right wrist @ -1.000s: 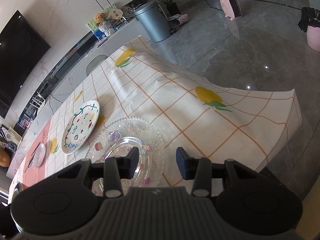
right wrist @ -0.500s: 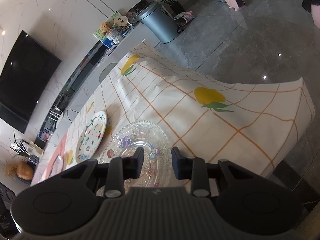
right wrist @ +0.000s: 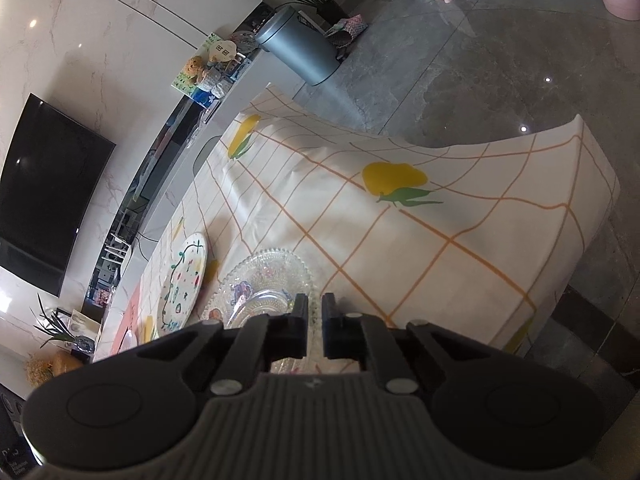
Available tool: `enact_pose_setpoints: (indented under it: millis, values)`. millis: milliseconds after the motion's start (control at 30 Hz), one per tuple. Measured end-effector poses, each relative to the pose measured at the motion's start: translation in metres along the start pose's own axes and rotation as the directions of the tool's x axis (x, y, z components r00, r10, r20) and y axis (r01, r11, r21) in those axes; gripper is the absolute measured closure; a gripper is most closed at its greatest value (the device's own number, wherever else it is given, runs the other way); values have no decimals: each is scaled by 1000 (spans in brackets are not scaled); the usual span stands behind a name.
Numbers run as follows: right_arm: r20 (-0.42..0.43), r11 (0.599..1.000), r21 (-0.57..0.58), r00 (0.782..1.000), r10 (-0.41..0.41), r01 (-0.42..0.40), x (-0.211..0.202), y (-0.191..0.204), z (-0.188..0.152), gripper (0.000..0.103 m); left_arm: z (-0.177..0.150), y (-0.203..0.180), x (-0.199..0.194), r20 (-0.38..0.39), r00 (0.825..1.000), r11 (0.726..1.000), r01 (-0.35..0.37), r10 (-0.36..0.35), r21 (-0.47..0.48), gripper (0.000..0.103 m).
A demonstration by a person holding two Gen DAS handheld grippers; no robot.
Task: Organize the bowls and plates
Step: 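Close both grippers on the glass plate rim, then lift the glass plate and carry it toward the pink placemat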
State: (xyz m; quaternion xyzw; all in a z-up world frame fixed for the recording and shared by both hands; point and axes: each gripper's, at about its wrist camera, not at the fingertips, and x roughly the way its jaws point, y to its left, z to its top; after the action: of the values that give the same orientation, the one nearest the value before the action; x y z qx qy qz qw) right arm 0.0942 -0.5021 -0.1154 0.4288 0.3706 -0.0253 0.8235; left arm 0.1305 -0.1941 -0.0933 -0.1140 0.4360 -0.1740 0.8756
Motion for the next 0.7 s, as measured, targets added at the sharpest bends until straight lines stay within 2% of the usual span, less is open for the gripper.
enact_pose_setpoints:
  millis: [167,367,533,700]
  values:
    - [4,999,37,1000,22,-22,-9,0,3,99,4,0,-10,2,1000,999,25,-24,-38,88]
    - [13,998,32,999,49,-50,-20,11,3,99,10,-1,-31,45,999,998,30,-27,-55,88]
    - [29,996,9,995,91,-91,-33,33,4,99,20,1,-60,84,996,997,18,-12,-73,88]
    - [27,989,-24,989,147,-147,-43,68,-1,99,29,18,-94,134,991,994,4,11,-110,88]
